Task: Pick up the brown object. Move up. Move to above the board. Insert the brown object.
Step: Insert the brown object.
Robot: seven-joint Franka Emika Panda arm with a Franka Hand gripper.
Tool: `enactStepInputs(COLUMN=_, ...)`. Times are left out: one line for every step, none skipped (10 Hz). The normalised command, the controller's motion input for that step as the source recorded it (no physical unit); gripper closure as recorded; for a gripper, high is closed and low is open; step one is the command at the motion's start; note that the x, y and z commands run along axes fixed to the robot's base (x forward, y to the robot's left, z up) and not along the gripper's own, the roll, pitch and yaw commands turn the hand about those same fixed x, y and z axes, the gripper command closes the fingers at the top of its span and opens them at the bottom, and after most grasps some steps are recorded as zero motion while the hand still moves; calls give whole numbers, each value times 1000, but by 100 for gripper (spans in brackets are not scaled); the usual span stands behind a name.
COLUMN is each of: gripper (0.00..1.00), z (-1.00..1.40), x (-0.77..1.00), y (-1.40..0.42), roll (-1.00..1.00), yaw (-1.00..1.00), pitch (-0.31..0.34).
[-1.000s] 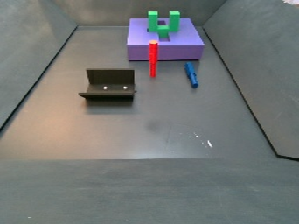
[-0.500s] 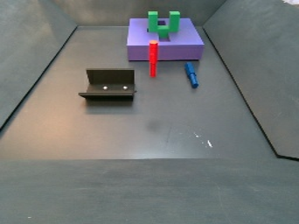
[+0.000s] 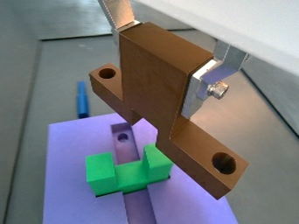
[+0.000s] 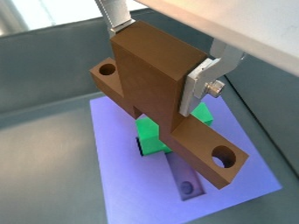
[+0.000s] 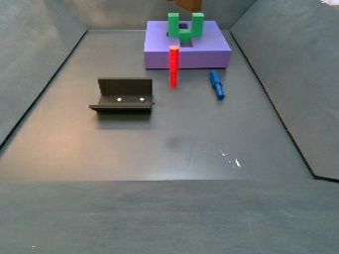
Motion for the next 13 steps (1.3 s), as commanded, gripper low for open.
enactStepInputs(gripper=100, z=-49, x=106, y=-297, roll=137, yaw=-663, pitch=0)
enactStepInputs(gripper=100, z=0, x=34, y=-197, roll=141, yaw=-337, pitch=21)
enactStepInputs(gripper=100, z=-14, x=0, y=-63, roll=97, yaw=-109, pitch=0)
enactStepInputs(gripper=100, z=-54, x=0, y=-40, roll=96, yaw=-257, pitch=0)
enactStepInputs(gripper=100, z=-94, x=0, y=-37, roll=26, yaw=-700, pitch=-4)
enactStepInputs(gripper=100, z=-77, x=0, y=-14, roll=13, yaw=-923, pitch=-20)
enactStepInputs(gripper=100, z=-66, x=0, y=-3, roll=50, yaw=-994, pitch=0)
enactStepInputs(gripper=100, z=-57, x=171, y=0, roll=63, yaw=-569, pitch=44)
enactStepInputs(gripper=100, z=-74, x=54, y=0, roll=87, yaw=-520, pitch=60)
enactStepInputs(gripper=100, z=-43, x=0, y=-3, roll=103, yaw=-449, pitch=80)
enactStepInputs(gripper=100, z=-20, x=83, y=-9, roll=29, yaw=-200, pitch=51)
enactStepInputs(gripper=100, z=-37, x=0, y=0, roll=31, yaw=-143, pitch=37)
enactStepInputs(gripper=100, z=-63, x=-6, y=0, roll=36, yaw=-117, pitch=0)
